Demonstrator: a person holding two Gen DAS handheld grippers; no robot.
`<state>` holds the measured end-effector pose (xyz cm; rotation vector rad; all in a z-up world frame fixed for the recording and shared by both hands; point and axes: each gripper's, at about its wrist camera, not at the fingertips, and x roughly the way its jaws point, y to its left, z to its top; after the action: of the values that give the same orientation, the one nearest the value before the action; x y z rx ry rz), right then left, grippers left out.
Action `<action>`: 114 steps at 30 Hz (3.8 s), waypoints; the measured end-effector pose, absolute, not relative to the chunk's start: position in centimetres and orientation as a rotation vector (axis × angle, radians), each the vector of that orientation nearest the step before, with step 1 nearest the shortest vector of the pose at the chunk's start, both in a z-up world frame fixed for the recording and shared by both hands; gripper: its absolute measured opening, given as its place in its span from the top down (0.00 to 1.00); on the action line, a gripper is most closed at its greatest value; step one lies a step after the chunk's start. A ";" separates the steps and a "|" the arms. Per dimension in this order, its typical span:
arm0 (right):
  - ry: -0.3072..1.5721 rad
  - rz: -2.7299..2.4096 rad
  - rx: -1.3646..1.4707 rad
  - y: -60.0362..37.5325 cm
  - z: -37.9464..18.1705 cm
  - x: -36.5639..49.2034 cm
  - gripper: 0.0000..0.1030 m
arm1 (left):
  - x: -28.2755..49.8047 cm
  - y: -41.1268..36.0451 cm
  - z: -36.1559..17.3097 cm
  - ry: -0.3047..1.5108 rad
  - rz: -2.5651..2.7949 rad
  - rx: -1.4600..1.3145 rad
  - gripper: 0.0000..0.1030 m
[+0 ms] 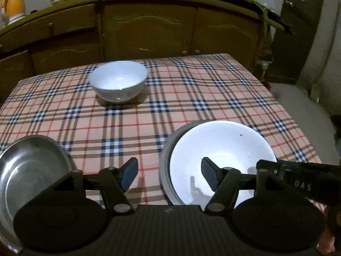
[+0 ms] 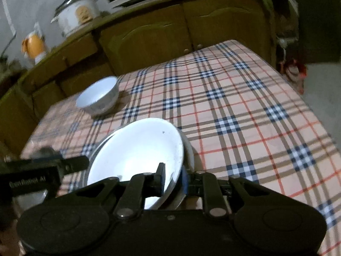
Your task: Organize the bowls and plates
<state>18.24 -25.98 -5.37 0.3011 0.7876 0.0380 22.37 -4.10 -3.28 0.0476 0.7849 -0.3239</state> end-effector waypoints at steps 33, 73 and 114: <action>0.683 0.008 0.300 -24.8 -2.0 19.5 0.49 | 23.5 -0.3 -1.5 0.730 -0.207 -0.025 0.18; 0.867 0.211 0.399 -14.9 -9.0 44.7 0.73 | 43.8 2.4 -6.0 0.781 -0.147 -0.027 0.86; 0.587 0.088 0.410 -25.3 5.3 18.3 0.74 | 21.3 -6.5 5.5 0.593 -0.312 0.014 0.87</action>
<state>18.30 -25.26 5.29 0.4104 0.5869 0.0883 21.30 -6.54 5.48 0.0139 0.5927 -0.3121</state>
